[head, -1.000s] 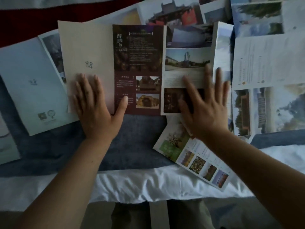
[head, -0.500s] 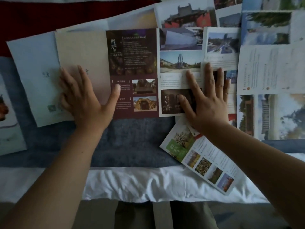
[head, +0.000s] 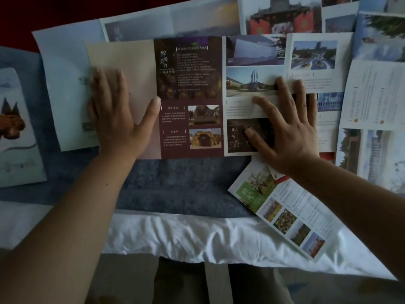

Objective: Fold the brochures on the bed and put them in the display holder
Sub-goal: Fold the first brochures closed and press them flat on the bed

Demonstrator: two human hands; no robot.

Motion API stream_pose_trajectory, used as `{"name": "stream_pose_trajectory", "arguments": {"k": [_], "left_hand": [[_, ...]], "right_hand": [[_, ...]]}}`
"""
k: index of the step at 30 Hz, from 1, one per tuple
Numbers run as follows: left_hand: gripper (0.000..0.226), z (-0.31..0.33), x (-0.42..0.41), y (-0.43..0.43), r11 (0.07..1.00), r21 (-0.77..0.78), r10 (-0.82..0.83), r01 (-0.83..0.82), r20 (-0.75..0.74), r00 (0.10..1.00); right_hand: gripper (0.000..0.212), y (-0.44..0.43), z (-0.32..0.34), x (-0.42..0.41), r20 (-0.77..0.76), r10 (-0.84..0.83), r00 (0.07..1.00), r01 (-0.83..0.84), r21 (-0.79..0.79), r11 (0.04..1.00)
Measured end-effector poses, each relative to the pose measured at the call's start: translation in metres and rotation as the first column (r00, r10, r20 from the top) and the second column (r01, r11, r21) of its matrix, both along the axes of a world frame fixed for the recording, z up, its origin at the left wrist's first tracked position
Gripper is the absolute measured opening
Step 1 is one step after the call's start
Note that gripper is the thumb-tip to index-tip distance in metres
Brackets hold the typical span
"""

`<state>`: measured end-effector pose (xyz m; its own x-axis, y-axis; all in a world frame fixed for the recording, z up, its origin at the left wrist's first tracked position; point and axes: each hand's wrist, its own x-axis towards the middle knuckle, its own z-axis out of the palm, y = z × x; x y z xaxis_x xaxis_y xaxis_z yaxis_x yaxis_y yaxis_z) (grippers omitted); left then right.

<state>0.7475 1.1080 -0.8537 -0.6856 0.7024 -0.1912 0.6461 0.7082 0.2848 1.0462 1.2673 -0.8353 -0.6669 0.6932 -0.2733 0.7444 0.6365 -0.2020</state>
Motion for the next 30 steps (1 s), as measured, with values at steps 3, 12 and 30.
{"name": "stream_pose_trajectory", "arguments": {"k": [3,12,30], "left_hand": [[0.097,-0.001,0.002,0.0,1.0,-0.024,-0.002,0.002,0.008,1.0],[0.09,0.014,0.029,0.017,0.993,0.107,0.028,-0.048,0.18,0.983],[0.1,0.014,0.005,0.013,0.997,-0.064,0.043,-0.04,0.047,0.998]], "right_hand": [[0.067,-0.001,0.0,-0.001,0.045,-0.006,0.999,0.005,0.022,1.0],[0.069,0.007,0.007,0.001,0.001,-0.037,0.999,0.037,-0.011,0.999],[0.062,0.003,0.009,-0.07,-0.118,0.031,0.993,-0.041,-0.08,0.996]]}}
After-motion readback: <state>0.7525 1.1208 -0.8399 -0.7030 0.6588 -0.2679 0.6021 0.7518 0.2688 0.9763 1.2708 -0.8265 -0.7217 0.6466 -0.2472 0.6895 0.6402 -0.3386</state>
